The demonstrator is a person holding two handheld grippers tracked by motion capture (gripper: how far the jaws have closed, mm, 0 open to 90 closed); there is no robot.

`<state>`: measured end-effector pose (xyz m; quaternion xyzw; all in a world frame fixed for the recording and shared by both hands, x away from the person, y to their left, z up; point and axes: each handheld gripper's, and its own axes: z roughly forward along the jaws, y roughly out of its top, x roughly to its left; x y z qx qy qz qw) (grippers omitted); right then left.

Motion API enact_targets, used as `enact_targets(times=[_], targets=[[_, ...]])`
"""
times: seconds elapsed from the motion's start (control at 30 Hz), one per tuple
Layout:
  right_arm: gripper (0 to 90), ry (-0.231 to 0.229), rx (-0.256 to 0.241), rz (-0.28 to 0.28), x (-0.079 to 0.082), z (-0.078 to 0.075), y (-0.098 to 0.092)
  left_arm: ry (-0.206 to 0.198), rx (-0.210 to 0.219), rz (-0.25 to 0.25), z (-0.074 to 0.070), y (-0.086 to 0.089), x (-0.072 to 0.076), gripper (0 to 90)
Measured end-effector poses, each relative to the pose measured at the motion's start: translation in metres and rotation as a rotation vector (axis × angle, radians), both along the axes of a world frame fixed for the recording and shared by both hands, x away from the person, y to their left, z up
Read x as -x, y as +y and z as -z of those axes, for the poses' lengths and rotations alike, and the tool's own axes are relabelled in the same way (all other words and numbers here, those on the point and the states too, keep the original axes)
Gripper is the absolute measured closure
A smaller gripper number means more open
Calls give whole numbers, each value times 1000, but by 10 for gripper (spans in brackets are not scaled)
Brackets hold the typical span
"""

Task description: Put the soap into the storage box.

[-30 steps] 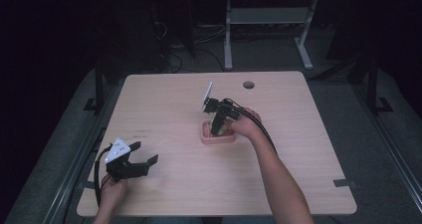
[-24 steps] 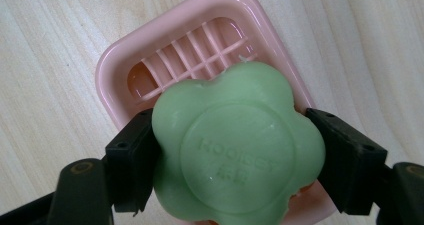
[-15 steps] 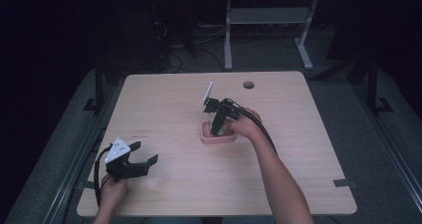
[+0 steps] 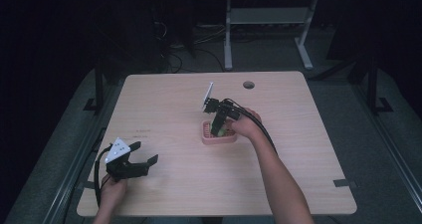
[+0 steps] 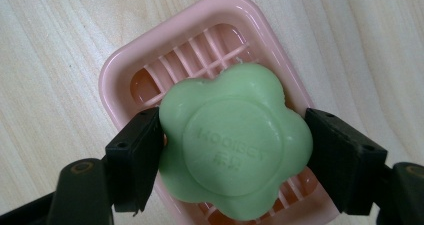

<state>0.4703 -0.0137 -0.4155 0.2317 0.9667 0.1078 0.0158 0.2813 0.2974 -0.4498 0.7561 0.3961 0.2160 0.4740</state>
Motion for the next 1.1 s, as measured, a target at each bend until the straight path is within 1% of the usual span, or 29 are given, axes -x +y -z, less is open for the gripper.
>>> enact_targets(times=[0.4,0.53,0.77,0.83,0.93,1.1], targets=[[258,0,-6,14,1,-2,-2,2,-6,3,0,0,0,141],[257,-2,-18,14,1,-4,-4,0,0,0,0,0,0,141],[254,-5,-51,31,3,-12,-12,2,-7,3,0,0,0,141],[252,-12,-58,34,4,-13,-15,3,-7,3,0,0,0,141],[249,-10,-67,39,5,-15,-19,6,-12,3,0,0,0,141],[249,-15,-95,56,7,-22,-28,1,-5,4,0,0,1,140]])
